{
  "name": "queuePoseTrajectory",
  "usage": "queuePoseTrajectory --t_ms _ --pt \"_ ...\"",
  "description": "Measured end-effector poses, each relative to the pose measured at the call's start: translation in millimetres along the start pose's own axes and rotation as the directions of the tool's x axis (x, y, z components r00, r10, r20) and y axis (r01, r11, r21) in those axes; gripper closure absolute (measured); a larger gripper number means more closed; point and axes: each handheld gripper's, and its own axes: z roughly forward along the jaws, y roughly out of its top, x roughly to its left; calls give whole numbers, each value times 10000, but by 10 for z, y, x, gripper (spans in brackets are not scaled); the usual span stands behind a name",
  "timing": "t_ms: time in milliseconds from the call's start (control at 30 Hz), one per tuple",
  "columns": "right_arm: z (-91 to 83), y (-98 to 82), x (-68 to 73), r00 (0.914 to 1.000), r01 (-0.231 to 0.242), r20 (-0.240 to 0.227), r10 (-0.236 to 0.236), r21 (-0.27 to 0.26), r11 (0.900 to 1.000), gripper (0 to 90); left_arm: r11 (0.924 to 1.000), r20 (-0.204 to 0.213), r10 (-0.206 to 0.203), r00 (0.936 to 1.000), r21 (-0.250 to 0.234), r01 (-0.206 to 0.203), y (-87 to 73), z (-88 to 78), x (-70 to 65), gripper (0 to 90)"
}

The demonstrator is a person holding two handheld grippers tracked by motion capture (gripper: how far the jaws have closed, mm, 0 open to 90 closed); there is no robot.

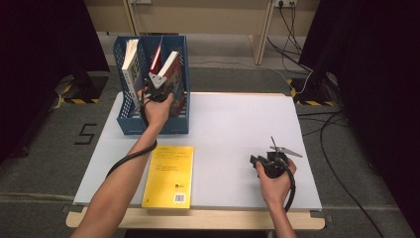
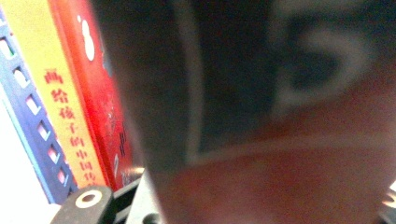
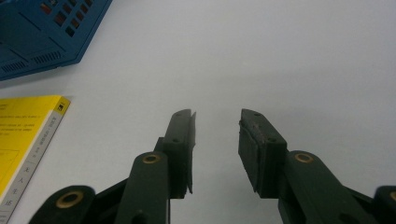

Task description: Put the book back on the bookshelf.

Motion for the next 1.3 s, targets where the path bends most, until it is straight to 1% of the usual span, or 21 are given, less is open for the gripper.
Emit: queuePoseTrajectory --t_ms 33,67,200,233,267,300,400,567,633,700,800,833,867,967,1000,1067,1133,1200,1300 --pt "0 0 0 10000 0 0 0 0 10000 652 10000 0 0 10000 0 0 0 0 0 718" --pt "0 -3 10 10000 1 3 -1 29 10000 651 9999 8 102 9999 -26 -102 -11 -8 0 716" --pt "-2 -11 15 10000 27 -10 -27 11 10000 649 9999 34 91 10000 -42 -91 -30 -39 16 707" --pt "-2 -13 19 10000 -33 -23 33 27 10000 648 9999 67 109 9999 -50 -109 -36 -51 21 702" --pt "-1 -14 13 10000 40 -14 -40 37 10000 648 9999 135 113 9998 -38 -113 -37 -62 28 695" --pt "-1 -16 17 10000 -26 -21 26 85 10000 647 9999 176 116 9998 -77 -114 -34 -77 36 689" --pt "6 -21 20 10000 12 9 -12 89 10000 645 9998 217 57 9997 -193 -53 -2 -140 54 673" --pt "-2 -22 38 10000 -61 -34 61 107 9999 641 9996 478 -166 9987 -215 176 32 -280 62 619" --pt "-3 -22 35 10000 -25 -39 25 72 10000 638 9989 561 -415 9976 -181 426 27 -325 64 588" --pt "-6 -23 32 10000 -16 -32 17 65 10000 637 9982 633 -533 9966 -224 548 18 -370 64 584" --pt "-13 -24 34 10000 -32 -72 33 87 10000 634 9976 628 -622 9961 -267 640 11 -403 67 585" --pt "-17 -26 48 9997 -203 -94 204 134 9997 634 9970 651 -709 9954 -269 727 14 -407 68 587" --pt "-15 -24 38 9999 -52 -87 53 85 9999 632 9968 670 -733 9951 -257 752 16 -408 67 597" --pt "-18 -23 42 9999 -113 -92 114 115 9999 630 9975 601 -648 9961 -227 663 27 -411 54 614" --pt "-16 -22 34 10000 -43 -77 44 105 9999 629 9975 583 -660 9961 -223 674 29 -409 52 626" --pt "-15 -23 31 9999 -69 -82 70 115 9999 628 9971 614 -733 9954 -183 745 35 -398 56 641" --pt "-13 -23 28 9999 -91 -86 92 133 9999 627 9976 517 -662 9965 -161 671 47 -386 53 659" --pt "-12 -24 29 9999 -131 -87 132 161 9998 626 9975 465 -691 9965 -132 697 61 -372 52 670" --pt "-7 -24 25 9999 -106 -108 108 158 9998 625 9979 455 -649 9969 -41 652 76 -362 52 684"
